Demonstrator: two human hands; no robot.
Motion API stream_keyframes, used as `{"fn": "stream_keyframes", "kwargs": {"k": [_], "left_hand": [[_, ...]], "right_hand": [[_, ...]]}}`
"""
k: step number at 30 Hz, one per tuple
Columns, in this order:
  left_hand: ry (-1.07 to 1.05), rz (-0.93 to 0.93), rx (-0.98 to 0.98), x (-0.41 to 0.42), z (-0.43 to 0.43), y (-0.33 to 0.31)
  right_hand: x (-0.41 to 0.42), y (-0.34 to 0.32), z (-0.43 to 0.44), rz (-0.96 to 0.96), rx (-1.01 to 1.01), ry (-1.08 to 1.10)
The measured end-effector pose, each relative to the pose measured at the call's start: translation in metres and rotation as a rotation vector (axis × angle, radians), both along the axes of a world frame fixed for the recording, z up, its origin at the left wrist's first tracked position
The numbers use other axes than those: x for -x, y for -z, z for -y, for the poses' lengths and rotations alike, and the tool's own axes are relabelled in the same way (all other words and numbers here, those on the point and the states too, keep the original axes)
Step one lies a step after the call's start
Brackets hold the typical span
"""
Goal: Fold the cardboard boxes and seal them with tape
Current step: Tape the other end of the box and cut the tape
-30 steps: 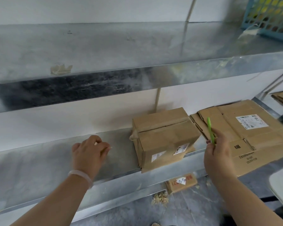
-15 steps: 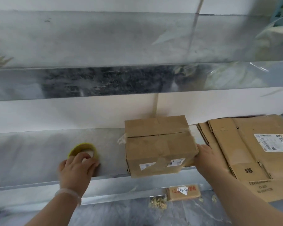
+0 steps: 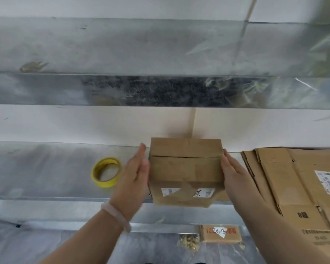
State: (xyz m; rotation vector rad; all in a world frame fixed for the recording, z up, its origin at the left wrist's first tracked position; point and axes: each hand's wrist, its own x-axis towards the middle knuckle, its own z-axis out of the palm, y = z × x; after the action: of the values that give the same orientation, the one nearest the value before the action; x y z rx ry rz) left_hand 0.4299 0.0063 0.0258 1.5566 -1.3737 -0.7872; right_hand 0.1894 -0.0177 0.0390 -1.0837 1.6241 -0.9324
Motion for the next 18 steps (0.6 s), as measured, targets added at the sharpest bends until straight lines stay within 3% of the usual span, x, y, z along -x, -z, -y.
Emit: {"fn": "stream_keyframes", "kwargs": {"k": [2,5,7,9,13,18], "left_hand": [[0.001,-0.155,-0.122,0.024,-0.003,-0.012],[-0.052,-0.369,-0.284,0.027,0.005,-0.025],[-0.088,-0.416,-0.349,0.022,0.014,-0.028],[-0.12,-0.364,-0.394,0.021,0.022,-0.03],[-0.173,-0.032,-0.401,0.031,0.038,-0.035],[-0.183,0.08,-0.401,0.032,0.044,-0.027]], "right_hand": [[-0.005,0.004,0.0,-0.052,-0.032,-0.021],[-0.008,-0.001,0.007,0.05,-0.089,0.007],[-0.011,-0.011,0.013,0.066,-0.13,-0.005],[-0.015,-0.02,0.023,-0.057,-0.146,-0.029],[-0.028,-0.023,0.035,-0.257,-0.144,-0.022],[-0.033,-0.017,0.032,-0.332,-0.058,0.027]]}}
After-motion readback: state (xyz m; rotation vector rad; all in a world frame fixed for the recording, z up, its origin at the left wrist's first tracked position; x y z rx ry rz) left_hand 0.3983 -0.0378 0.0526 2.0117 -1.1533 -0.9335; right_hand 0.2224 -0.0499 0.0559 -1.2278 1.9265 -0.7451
